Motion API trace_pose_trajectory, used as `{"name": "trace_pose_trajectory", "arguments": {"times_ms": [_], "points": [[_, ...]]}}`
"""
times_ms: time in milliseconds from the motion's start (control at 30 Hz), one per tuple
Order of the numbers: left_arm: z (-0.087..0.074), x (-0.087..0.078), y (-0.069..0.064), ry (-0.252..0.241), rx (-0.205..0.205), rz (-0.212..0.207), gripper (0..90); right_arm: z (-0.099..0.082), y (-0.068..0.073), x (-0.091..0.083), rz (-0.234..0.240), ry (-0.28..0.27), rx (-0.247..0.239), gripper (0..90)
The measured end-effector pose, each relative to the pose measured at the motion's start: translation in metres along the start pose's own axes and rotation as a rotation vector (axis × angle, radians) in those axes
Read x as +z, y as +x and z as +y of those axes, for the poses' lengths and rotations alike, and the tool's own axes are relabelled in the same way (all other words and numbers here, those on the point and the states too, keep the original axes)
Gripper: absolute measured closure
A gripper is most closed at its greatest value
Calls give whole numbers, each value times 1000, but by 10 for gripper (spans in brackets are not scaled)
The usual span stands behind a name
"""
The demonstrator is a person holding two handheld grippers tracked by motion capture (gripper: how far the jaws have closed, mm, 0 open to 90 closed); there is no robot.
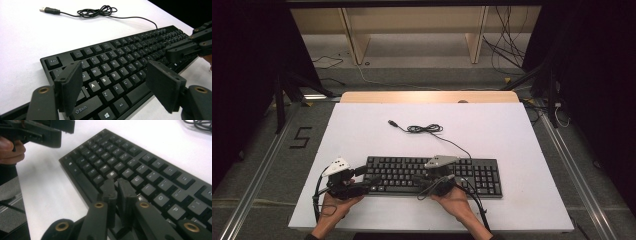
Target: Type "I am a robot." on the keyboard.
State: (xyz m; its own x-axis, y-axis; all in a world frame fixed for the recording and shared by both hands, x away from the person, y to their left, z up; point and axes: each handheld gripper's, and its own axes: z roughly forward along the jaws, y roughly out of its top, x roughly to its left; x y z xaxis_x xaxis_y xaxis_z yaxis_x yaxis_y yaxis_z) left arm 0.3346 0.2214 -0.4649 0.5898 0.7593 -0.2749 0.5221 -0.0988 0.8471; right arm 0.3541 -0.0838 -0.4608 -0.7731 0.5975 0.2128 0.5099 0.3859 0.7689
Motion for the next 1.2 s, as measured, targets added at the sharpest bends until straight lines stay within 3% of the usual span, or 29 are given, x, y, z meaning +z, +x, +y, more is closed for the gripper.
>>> {"name": "trace_pose_trajectory", "arguments": {"times_ms": [1200], "points": [[0,0,-2,-9,15,-12,286,-18,5,11,-1,75,-9,900]]}}
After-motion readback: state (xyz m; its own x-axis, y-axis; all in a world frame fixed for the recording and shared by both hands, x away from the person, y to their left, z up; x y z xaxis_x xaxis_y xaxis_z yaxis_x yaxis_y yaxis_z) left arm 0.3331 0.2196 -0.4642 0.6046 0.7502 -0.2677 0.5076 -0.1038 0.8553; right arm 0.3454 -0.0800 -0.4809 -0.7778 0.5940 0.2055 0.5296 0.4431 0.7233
